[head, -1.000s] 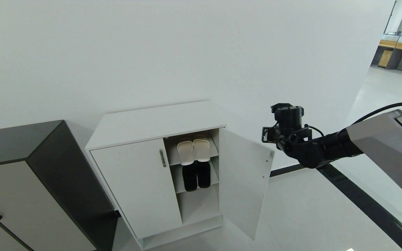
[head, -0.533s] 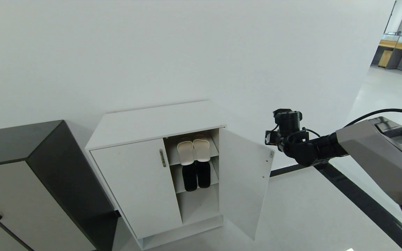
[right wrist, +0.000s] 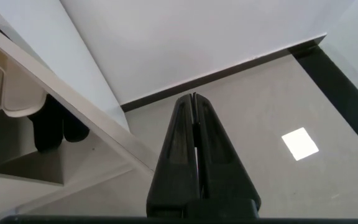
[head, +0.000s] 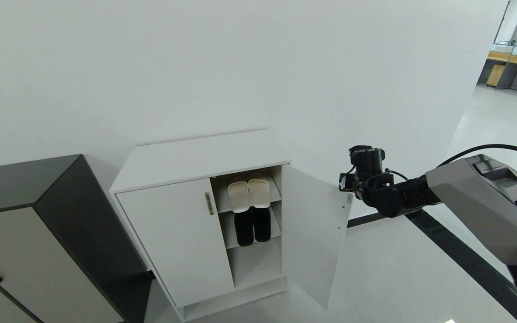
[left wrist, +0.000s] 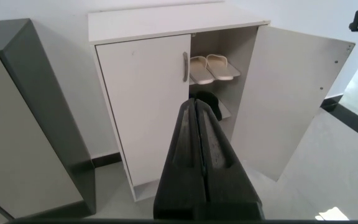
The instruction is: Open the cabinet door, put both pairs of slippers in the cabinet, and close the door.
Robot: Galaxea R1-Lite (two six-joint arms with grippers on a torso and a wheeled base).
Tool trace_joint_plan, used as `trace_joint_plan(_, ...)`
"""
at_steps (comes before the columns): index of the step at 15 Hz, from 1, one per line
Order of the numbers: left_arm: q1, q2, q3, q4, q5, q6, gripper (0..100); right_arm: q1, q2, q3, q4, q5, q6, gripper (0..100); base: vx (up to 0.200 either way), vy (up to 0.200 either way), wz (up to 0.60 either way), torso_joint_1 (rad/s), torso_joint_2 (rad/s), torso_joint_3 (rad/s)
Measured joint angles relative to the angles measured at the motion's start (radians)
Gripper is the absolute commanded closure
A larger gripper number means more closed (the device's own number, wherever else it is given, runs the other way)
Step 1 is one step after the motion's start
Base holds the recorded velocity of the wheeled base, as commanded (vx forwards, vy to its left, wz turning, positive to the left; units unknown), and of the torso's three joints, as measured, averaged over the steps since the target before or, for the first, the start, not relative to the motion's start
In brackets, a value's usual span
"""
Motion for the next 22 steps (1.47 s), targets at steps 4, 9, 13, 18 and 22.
trace_joint_plan(4, 0.000, 0.000, 0.000, 0.000, 0.000, -0.001, 100, 0.008, 0.023, -0.002, 0.000, 0.000, 0.000, 100, 0.000, 0.000, 0.00, 0.000, 0.00, 0.000)
trace_joint_plan(9, 0.000, 0.000, 0.000, 0.000, 0.000, -0.002, 100, 0.024, 0.029, 0.018, 0.000, 0.000, 0.001, 100, 0.000, 0.000, 0.00, 0.000, 0.00, 0.000)
trace_joint_plan(13, 0.000, 0.000, 0.000, 0.000, 0.000, -0.002, 100, 0.058, 0.007, 0.070, -0.002, -0.003, 0.001, 100, 0.000, 0.000, 0.00, 0.000, 0.00, 0.000)
trace_joint_plan(18, 0.000, 0.000, 0.000, 0.000, 0.000, -0.003, 100, 0.176, -0.074, 0.215, -0.009, -0.007, 0.013, 100, 0.000, 0.000, 0.00, 0.000, 0.00, 0.000)
trace_joint_plan(22, 0.000, 0.000, 0.000, 0.000, 0.000, -0.003, 100, 0.239, -0.148, 0.313, -0.084, -0.004, 0.010, 100, 0.000, 0.000, 0.00, 0.000, 0.00, 0.000)
